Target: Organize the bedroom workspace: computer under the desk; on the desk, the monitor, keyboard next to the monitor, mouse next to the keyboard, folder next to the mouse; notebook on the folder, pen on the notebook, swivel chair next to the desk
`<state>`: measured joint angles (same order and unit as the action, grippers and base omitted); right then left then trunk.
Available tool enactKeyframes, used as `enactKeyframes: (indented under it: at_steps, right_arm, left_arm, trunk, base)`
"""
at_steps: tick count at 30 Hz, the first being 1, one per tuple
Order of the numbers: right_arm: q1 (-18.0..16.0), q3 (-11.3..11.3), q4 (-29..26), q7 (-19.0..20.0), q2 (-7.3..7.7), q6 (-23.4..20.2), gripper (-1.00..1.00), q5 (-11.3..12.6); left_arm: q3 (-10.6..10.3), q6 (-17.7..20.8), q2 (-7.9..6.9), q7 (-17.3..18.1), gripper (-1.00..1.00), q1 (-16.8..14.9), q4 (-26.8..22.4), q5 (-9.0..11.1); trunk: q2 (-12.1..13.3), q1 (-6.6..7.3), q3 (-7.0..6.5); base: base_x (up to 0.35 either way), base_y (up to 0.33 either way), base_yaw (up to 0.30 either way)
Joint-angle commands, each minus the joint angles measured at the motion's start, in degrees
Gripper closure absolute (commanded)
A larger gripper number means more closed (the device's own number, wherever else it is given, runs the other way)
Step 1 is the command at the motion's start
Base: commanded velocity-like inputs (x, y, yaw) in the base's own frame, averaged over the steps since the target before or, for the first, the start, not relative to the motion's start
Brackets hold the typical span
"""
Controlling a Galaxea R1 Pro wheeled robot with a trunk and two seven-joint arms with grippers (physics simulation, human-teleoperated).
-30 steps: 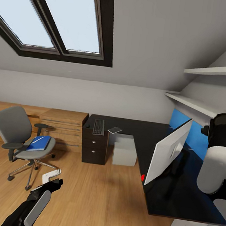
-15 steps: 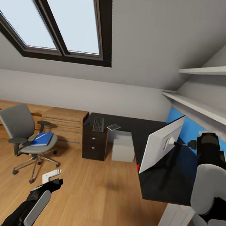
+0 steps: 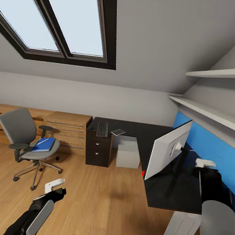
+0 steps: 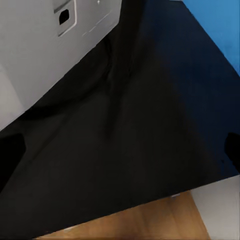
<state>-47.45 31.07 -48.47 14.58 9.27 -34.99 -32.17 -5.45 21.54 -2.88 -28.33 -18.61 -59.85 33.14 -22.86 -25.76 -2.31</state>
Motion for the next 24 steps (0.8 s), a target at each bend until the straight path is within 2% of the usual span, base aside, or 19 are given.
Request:
enactKeyframes:
  at_steps: [1,4,7,8,9,11,12,13,14,15,16,17,19,24]
  right_arm:
    - [1.3,0.2,-0.2,0.5,-0.31,0.8,-1.0,0.5]
    - [3.0,0.2,-0.5,0.5,-0.88,2.2,-1.0,1.4]
    - [5.3,1.0,-2.0,0.5,-1.64,4.1,-1.0,2.1]
    - [7.6,4.4,-2.6,0.6,-2.21,7.5,-1.0,2.4]
    - [8.4,6.3,-2.7,0.5,-2.6,9.8,-1.0,2.5]
    - [9.7,10.1,-3.4,0.2,-4.13,14.5,-1.0,2.5]
    - [10.1,11.1,-3.7,0.1,-4.72,15.5,-1.0,2.5]
    - [11.5,13.9,-4.6,0.0,-6.5,17.9,-1.0,2.5]
    - [12.2,15.4,-4.6,-0.1,-7.37,19.8,-1.0,2.5]
    - [12.4,16.1,-4.5,-0.1,-7.68,21.0,-1.0,2.5]
    - [12.9,17.7,-2.9,-0.2,-8.33,25.5,-1.0,2.6]
    - [13.0,18.2,-2.2,-0.3,-8.47,27.2,-1.0,2.6]
    - [13.3,19.9,0.6,-0.6,-8.74,33.3,-1.0,2.5]
    - [13.9,21.1,3.7,-0.6,-9.14,38.2,-1.0,2.5]
  left_arm:
    - [-0.4,0.0,-0.01,-0.5,-1.0,0.0,0.9,0.5]
    - [-1.2,0.0,0.49,-0.6,-1.0,0.0,2.5,0.5]
    - [-3.9,-0.1,1.88,-0.9,-1.0,0.0,4.4,0.4]
    - [-6.1,-0.2,2.59,-1.1,-1.0,0.0,5.8,0.4]
    - [-6.5,-0.2,2.73,-1.2,-1.0,0.0,6.2,0.3]
    - [-7.0,-0.2,2.85,-1.4,-1.0,0.0,6.7,0.2]
    - [-7.0,-0.2,2.86,-1.5,-1.0,0.0,6.8,0.2]
    - [-7.1,-0.2,2.84,-1.9,-1.0,0.0,7.4,0.3]
    - [-7.2,-0.2,2.81,-2.2,-1.0,0.0,8.5,0.4]
    - [-7.2,-0.3,2.8,-2.3,-1.0,0.0,9.4,0.4]
    - [-7.2,-1.2,2.82,-2.4,-1.0,0.0,12.3,0.3]
    - [-7.2,-1.8,2.85,-2.3,-1.0,0.0,13.2,0.3]
    - [-7.3,-6.5,2.92,-2.2,-1.0,0.0,16.9,0.4]
    - [-7.6,-13.7,2.96,-1.7,-1.0,-0.1,21.7,0.5]
  trunk:
    - [-0.1,-0.02,0.02]
    - [-0.1,-0.02,0.02]
    - [-0.1,-0.02,0.02]
    - [-0.1,-0.02,0.02]
    - [-0.1,-0.02,0.02]
    - [-0.1,-0.02,0.02]
    - [-0.1,-0.02,0.02]
    - [-0.1,-0.02,0.02]
    - [-0.1,-0.02,0.02]
    - [-0.1,-0.02,0.02]
    - [-0.1,-0.02,0.02]
    - [-0.1,-0.02,0.02]
    - [-0.1,-0.02,0.02]
    - [-0.1,-0.02,0.02]
  base:
    - [0.0,0.0,0.0]
    - [0.0,0.0,0.0]
    - [0.0,0.0,0.0]
    - [0.0,0.0,0.0]
    - [0.0,0.0,0.0]
    - [0.0,0.0,0.0]
    - [0.0,0.0,0.0]
    - [0.0,0.0,0.0]
    - [0.0,0.0,0.0]
    - [0.0,0.0,0.0]
    - [0.0,0.0,0.0]
    - [0.0,0.0,0.0]
    - [0.0,0.0,0.0]
    - [0.0,0.0,0.0]
